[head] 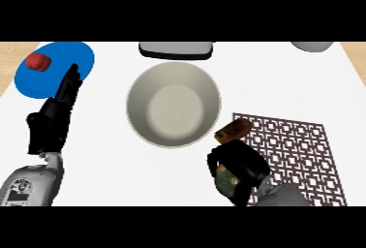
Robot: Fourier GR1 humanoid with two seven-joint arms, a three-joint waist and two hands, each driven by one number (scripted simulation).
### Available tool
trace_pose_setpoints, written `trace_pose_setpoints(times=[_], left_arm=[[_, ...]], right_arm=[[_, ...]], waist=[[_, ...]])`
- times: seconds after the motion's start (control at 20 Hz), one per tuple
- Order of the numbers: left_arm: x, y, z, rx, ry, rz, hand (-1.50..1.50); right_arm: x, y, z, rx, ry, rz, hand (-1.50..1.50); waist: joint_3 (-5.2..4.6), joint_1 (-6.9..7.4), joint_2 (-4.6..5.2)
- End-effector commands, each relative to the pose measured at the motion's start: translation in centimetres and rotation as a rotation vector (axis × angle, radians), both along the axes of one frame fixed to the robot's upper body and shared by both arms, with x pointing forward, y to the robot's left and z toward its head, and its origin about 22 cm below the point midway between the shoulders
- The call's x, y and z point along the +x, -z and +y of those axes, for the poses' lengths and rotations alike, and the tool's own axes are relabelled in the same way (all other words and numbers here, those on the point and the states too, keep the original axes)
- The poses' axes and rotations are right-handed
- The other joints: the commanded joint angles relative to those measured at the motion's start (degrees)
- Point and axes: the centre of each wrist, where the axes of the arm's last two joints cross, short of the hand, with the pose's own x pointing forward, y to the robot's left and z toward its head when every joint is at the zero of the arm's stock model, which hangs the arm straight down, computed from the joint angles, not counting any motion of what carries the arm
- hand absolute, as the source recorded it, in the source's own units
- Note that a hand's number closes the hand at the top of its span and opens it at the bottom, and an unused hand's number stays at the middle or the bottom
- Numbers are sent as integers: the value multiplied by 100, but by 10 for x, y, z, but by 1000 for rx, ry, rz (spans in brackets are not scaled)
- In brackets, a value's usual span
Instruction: Pick the squash from the placemat and place it in the bowl
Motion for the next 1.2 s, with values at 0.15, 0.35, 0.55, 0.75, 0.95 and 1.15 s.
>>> trace_pose_setpoints(times=[0.15, 0.35, 0.55, 0.75, 0.95, 1.15], left_arm=[[3, 4, -6, -8, 16, 17, 0], [3, 1, -4, -6, 6, 13, 0], [1, 5, 1, -5, -19, 16, 0], [0, 6, 1, -9, -31, 21, 0], [-1, 8, 6, -3, -28, 18, 0], [2, 7, -3, -10, 0, 18, 0]], right_arm=[[-50, -25, 90, 210, 11, -27, 150], [-78, -45, 107, 338, 117, -88, 150], [-97, -66, 119, 408, 257, -154, 150], [-112, -81, 130, 433, 385, -219, 150], [-114, -92, 138, 471, 502, -249, 150], [-104, -106, 147, 523, 592, -299, 150]], waist=[[119, -8, 9], [123, -79, -49], [96, -139, -72], [90, -207, -70], [90, -158, -2], [97, -106, 47]])
